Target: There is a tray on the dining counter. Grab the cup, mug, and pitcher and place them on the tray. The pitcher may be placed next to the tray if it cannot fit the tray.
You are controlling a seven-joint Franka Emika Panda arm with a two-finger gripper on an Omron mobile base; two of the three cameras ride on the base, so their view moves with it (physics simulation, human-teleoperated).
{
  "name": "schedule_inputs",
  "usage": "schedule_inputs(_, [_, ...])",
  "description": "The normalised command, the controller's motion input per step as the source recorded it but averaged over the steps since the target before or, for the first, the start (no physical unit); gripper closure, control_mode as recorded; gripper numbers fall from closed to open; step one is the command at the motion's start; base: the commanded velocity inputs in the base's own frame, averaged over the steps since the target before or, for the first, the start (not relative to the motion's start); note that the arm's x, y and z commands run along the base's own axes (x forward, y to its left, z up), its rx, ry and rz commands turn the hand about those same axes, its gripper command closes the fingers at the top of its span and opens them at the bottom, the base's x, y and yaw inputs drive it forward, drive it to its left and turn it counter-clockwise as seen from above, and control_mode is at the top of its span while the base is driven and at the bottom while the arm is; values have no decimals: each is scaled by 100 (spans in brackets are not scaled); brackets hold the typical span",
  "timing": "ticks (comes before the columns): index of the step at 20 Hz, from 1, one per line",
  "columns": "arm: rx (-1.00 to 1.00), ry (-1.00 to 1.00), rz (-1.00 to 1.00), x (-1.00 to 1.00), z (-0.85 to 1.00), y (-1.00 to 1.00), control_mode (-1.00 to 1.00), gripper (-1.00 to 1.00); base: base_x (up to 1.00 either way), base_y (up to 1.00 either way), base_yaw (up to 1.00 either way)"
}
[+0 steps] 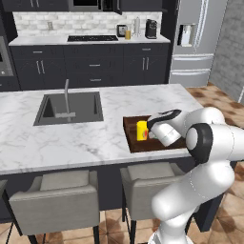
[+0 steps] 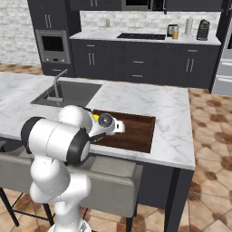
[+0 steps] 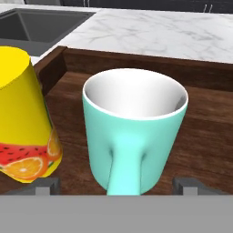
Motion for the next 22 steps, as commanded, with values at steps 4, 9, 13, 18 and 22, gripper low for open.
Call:
schedule_inputs(4, [0, 0, 0, 0, 0, 0, -100, -100, 0, 0, 0])
schedule_inputs(9, [0, 0, 0, 0, 2, -9, -100, -100, 0, 0, 0])
schedule_inputs(13, [0, 0, 0, 0, 19, -5, -100, -100, 0, 0, 0])
schedule_inputs(18, [0, 0, 0, 0, 36, -1, -100, -100, 0, 0, 0])
schedule_inputs(22, [0, 0, 0, -1, 49, 0, -100, -100, 0, 0, 0])
